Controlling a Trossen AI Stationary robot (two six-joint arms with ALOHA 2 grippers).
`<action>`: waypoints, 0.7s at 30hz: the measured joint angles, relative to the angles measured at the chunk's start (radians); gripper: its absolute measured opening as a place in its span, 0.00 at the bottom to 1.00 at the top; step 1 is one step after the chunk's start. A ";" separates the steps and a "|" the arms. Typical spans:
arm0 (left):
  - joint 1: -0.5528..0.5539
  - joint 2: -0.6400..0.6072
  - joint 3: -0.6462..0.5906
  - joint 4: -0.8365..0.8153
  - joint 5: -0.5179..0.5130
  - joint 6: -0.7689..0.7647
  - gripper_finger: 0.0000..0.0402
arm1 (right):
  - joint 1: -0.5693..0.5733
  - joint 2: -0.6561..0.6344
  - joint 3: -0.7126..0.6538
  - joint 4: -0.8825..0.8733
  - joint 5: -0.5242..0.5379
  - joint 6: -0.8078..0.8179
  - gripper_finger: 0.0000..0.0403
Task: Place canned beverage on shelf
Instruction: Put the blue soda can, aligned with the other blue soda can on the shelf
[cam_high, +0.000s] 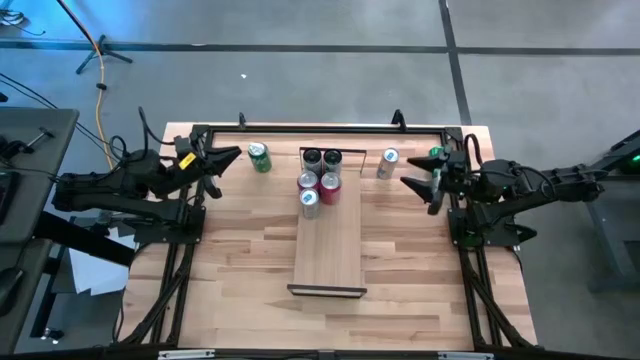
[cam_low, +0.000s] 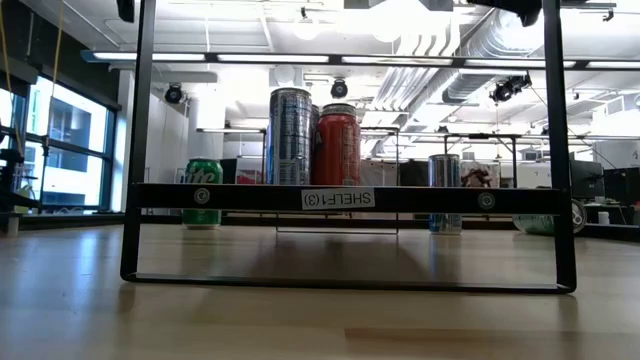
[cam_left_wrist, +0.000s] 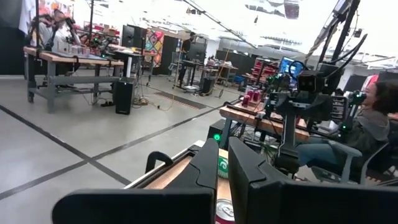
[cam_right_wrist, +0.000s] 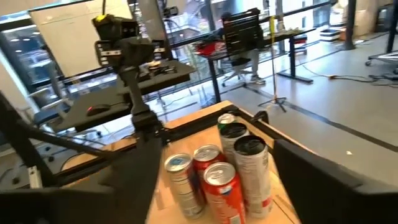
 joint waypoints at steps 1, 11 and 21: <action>0.000 0.000 0.000 -0.002 0.000 -0.006 0.00 | 0.000 0.000 0.000 0.000 0.006 0.000 0.75; 0.000 0.000 0.000 -0.002 0.001 -0.025 0.00 | 0.001 0.005 0.000 0.015 0.095 0.072 0.90; 0.000 0.000 0.000 -0.002 0.003 -0.025 0.00 | -0.269 0.205 0.333 -0.365 0.157 0.320 0.90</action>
